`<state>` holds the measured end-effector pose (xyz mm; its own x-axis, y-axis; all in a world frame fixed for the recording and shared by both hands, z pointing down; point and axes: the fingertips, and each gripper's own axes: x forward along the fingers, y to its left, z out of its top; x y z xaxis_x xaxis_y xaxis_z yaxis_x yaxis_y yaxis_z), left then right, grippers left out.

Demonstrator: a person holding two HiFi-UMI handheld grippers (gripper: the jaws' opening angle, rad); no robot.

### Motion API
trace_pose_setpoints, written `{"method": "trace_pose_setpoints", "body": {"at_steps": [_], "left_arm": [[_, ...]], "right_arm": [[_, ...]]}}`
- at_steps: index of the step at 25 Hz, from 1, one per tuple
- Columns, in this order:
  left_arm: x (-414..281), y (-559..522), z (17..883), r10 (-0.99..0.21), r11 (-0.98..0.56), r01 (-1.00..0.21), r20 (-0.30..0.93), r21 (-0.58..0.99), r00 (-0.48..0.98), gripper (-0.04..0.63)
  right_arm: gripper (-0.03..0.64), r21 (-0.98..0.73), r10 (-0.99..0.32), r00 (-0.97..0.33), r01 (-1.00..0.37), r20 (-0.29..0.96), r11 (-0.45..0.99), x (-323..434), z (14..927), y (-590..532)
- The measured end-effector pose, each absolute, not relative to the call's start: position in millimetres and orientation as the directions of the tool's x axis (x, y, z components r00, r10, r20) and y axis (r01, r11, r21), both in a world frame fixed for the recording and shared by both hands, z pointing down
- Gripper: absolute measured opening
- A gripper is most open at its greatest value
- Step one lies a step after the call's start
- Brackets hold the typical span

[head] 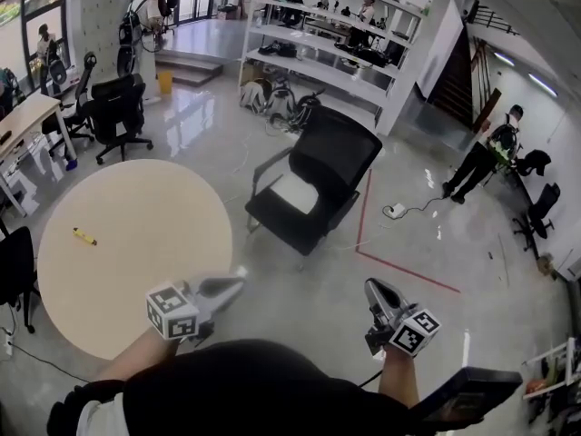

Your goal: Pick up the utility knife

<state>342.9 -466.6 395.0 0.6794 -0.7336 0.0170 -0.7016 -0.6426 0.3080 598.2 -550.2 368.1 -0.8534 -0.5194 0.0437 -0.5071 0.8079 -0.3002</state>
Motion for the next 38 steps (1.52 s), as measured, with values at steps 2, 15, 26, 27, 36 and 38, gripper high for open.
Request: {"method": "trace_pose_setpoints", "body": {"at_steps": [2,15,26,27,36,38], "left_arm": [[332,-478,398,-0.749,-0.626,-0.712,0.01,0.318,0.663,0.0],[165,-521,411,-0.838,-0.518,-0.78,-0.028,0.352,0.544,0.0],[41,-455,440,-0.989,-0.129,-0.901,0.019,0.415,0.15,0.0],[35,-448,443,-0.993,-0.092,-0.904,0.032,0.417,0.116,0.0],[-10,-420,426,-0.977,0.213,-0.904,0.063,0.371,-0.205,0.0],[-13,-425,422,-0.967,0.254,-0.894,0.069,0.37,-0.246,0.0]], "right_arm": [[0.014,-0.295,-0.498,-0.865,-0.491,0.058,0.819,583,368,-568],[0.015,-0.261,-0.327,-0.936,-0.351,0.131,0.899,383,369,-646],[0.015,-0.303,0.065,-0.981,0.006,0.183,0.953,198,403,-674],[0.015,-0.312,0.102,-0.977,0.04,0.185,0.949,183,408,-674],[0.015,-0.371,0.402,-0.901,0.321,0.164,0.871,72,436,-685],[0.015,-0.372,0.441,-0.884,0.362,0.153,0.855,54,434,-694]]}}
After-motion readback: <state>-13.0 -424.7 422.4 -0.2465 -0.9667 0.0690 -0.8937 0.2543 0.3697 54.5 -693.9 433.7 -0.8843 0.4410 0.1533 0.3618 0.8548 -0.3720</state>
